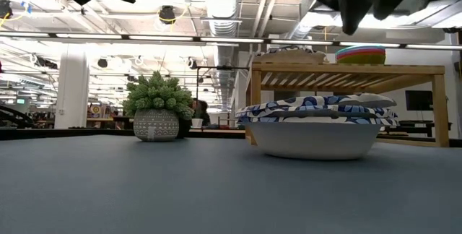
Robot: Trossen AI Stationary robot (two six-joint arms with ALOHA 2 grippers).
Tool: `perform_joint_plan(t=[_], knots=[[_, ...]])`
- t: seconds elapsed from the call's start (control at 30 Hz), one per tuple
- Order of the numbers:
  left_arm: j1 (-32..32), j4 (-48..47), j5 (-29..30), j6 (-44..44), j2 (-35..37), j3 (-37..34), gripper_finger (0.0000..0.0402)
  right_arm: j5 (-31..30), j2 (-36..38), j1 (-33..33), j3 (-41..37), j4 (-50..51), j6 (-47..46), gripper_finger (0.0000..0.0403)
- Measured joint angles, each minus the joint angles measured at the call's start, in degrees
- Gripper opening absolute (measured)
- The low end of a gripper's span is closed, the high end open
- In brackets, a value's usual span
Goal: Place and stack bowls onto a shelf
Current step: Stack the blue bowl on top of the blue bowl on the shelf
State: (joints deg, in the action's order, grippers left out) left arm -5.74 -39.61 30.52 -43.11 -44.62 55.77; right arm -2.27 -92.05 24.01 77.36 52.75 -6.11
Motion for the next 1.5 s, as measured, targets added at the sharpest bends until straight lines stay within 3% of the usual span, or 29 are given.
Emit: perform_joint_plan(t=[0.17,0.47,1.5], knots=[[0.0,-1.0,-0.7,-0.5,0.0,0.0,0.0197,3.5,-3.4,0.0,0.0,-2.0,0.6,0.0204],[0.0,-2.7,-2.7,-1.0,0.0,0.0,0.0197,3.6,-8.7,-0.2,0.0,-3.4,0.7,0.0204],[0.0,-3.6,-2.8,-1.2,0.0,0.0,0.0197,2.2,-8.6,-1.3,-8.0,-11.9,-2.8,0.0204]])
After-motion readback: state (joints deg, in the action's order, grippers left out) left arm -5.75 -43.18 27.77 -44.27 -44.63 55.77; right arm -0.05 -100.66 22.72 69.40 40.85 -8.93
